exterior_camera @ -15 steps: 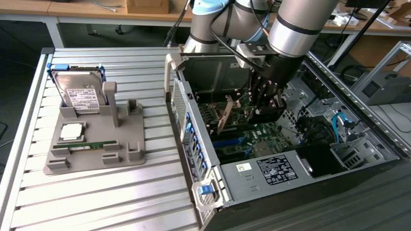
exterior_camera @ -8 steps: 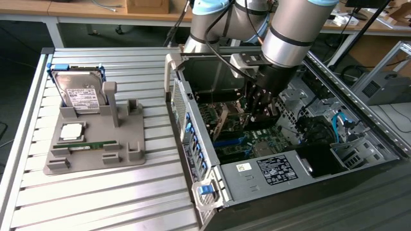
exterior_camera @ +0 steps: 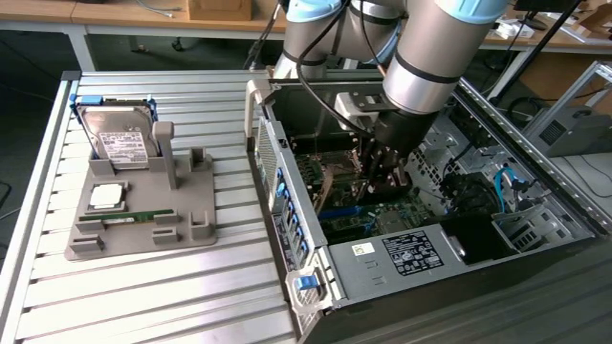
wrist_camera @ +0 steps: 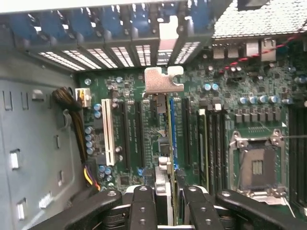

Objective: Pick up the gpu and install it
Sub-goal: 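Insert the gpu into the slot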

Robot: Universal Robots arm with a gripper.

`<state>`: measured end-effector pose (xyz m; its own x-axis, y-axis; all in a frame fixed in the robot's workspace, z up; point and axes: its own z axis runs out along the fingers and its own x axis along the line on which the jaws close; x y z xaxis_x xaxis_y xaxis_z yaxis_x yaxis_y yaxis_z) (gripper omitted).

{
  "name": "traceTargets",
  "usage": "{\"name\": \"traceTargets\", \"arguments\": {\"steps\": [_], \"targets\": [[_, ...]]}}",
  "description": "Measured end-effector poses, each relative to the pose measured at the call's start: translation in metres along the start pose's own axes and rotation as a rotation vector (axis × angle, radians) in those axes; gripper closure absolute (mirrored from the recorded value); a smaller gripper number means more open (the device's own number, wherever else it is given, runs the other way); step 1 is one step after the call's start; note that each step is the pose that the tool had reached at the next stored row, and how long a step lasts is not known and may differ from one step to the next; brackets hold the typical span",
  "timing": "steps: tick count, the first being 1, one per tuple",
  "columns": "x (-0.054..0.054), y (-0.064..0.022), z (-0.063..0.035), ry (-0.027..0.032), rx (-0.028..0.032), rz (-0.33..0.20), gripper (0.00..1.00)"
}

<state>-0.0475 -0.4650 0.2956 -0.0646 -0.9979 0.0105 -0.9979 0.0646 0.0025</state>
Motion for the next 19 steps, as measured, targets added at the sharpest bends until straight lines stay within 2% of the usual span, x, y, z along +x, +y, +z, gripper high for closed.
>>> {"name": "traceTargets", "arguments": {"steps": [3,8,19], "targets": [[0.001,0.0083,0.0052,0.0016,0.0002,0.002,0.73],[-0.003,0.0095,0.0151,0.0022,0.0001,0.016,0.73],[-0.005,0.0254,0.0237,0.0023,-0.0002,0.051,0.73]]}}
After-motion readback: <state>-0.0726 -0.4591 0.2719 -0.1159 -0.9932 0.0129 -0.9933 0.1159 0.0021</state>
